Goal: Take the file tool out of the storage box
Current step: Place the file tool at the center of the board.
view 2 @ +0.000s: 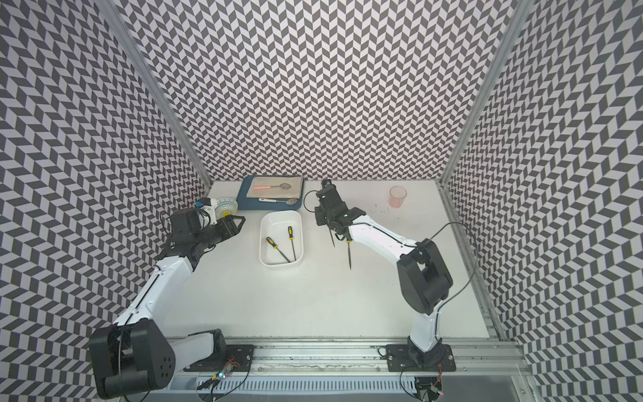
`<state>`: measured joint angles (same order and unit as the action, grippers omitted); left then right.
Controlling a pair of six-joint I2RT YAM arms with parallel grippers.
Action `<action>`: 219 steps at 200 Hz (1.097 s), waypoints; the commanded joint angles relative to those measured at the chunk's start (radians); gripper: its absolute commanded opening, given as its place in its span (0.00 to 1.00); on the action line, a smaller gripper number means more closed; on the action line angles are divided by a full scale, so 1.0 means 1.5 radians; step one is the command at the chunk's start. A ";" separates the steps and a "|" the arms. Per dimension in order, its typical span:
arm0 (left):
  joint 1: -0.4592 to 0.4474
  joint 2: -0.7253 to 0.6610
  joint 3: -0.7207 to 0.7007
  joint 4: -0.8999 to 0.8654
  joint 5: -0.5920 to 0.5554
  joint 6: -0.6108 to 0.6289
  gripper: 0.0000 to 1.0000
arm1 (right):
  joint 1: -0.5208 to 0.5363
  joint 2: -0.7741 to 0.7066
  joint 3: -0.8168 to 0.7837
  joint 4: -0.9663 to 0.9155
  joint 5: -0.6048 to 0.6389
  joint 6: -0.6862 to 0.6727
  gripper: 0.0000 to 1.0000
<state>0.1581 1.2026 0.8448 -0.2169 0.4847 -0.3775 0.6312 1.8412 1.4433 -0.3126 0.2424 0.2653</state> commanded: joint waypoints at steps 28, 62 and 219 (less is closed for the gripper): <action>0.005 0.005 -0.001 0.013 0.014 0.000 0.64 | -0.057 -0.029 -0.091 0.037 0.031 -0.028 0.00; 0.005 0.005 0.000 0.012 0.012 0.000 0.64 | -0.103 -0.021 -0.134 0.061 0.009 -0.032 0.00; 0.005 0.016 0.000 0.013 0.023 -0.001 0.63 | -0.140 0.062 -0.188 0.153 -0.025 -0.029 0.00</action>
<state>0.1581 1.2201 0.8448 -0.2169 0.4980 -0.3798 0.4274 1.9186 1.1778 -0.1482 0.2085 0.2245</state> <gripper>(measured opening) 0.635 0.156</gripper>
